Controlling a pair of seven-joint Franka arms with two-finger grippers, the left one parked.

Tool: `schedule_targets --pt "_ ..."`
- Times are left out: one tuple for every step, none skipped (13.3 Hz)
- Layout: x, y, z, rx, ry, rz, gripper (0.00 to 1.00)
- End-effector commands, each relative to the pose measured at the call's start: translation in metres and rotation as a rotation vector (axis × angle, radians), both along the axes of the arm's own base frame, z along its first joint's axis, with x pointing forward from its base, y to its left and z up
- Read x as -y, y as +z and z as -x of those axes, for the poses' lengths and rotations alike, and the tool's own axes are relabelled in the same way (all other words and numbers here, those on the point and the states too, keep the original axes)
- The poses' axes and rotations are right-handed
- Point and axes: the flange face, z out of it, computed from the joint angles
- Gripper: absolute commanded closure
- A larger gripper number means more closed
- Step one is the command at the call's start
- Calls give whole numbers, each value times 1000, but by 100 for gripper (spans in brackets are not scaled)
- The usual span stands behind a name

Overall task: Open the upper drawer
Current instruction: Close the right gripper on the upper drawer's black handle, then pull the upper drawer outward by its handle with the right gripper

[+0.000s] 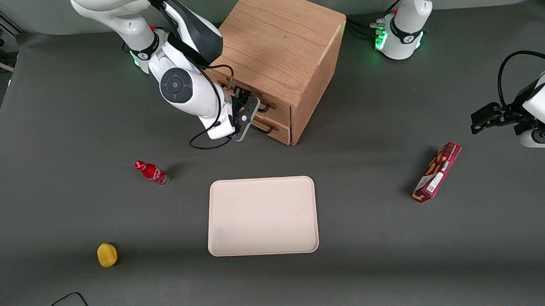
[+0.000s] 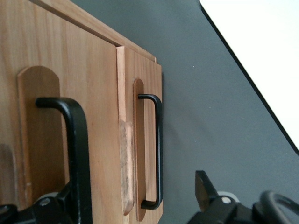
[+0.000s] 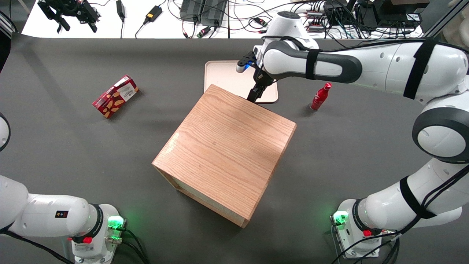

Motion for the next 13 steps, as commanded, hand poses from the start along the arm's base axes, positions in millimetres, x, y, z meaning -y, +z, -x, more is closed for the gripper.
schedule_targets --pt "-2 -6 -5 23 -25 10 0" --pt "-1 -8 -6 21 -30 11 0" --pt "-1 -9 -6 18 -33 12 0" --pt "-1 -9 -6 18 -33 12 0" --pt "-1 -10 -7 17 -34 13 0" --pt "0 -10 -8 25 -28 19 0" --pt "0 -11 -8 33 -20 27 0" --pt "2 -11 -10 32 -22 29 0" --pt "3 -9 -12 37 -25 27 0" --pt "5 -8 -15 41 -30 26 0" --pt "7 -7 -19 41 -36 24 0" --pt "8 -6 -21 43 -39 20 0" --pt "8 -8 -23 40 -41 19 0"
